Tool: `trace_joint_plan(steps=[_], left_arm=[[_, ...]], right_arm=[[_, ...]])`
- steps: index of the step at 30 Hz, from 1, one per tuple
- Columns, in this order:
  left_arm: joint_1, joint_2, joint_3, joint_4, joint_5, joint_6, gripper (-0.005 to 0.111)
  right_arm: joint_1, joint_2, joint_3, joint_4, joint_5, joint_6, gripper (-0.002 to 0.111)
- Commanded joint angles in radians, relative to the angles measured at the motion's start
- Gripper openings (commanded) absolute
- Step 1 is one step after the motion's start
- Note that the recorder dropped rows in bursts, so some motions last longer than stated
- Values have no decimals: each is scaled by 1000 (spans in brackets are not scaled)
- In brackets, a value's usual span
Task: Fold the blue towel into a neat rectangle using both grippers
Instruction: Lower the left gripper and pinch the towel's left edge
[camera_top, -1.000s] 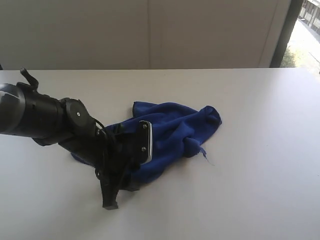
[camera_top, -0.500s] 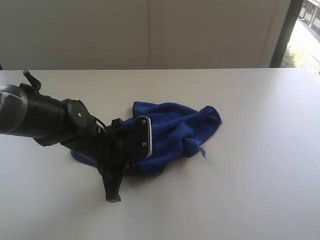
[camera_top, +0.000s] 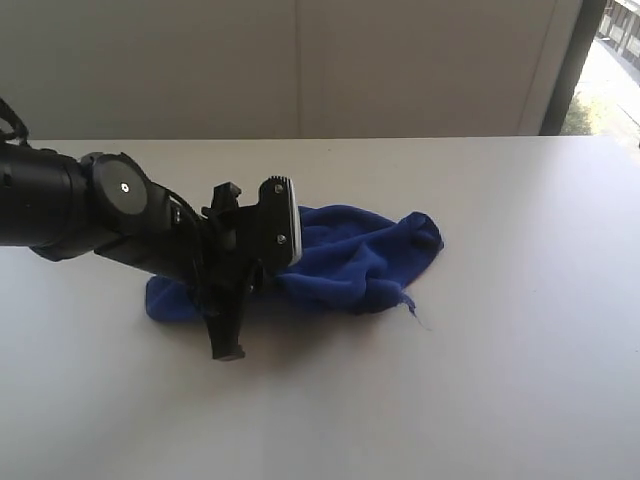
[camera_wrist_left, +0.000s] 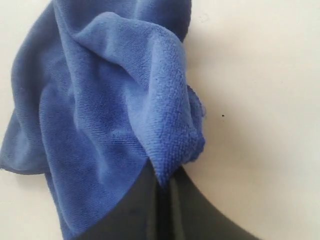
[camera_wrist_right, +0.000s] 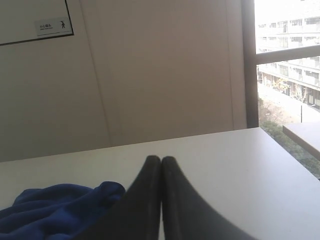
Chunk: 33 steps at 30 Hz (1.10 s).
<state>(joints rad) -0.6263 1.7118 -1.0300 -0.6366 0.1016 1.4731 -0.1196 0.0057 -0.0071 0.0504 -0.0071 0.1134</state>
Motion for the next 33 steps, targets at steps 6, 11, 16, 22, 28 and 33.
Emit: trace_joint_plan(steps=[6,11,16,22,28,33], left_arm=[[-4,-2,4,-12,37,-89,41],[-4,44,4,-12,2,-89,43],[-4,75,4,-12,-2,-89,20],[-4,75,4,-12,30,-89,18],[-4,75,4,-89,139,-93,49],[-4,75,4,-139,72,-87,54]], right_arm=[[2,-6,7,4,0,3,0],[2,-6,7,4,7,12,0],[2,-6,7,4,7,25,0],[2,-6,7,4,7,25,0],[2,-6,7,4,7,25,0],[2,-6,7,4,7,25,0]])
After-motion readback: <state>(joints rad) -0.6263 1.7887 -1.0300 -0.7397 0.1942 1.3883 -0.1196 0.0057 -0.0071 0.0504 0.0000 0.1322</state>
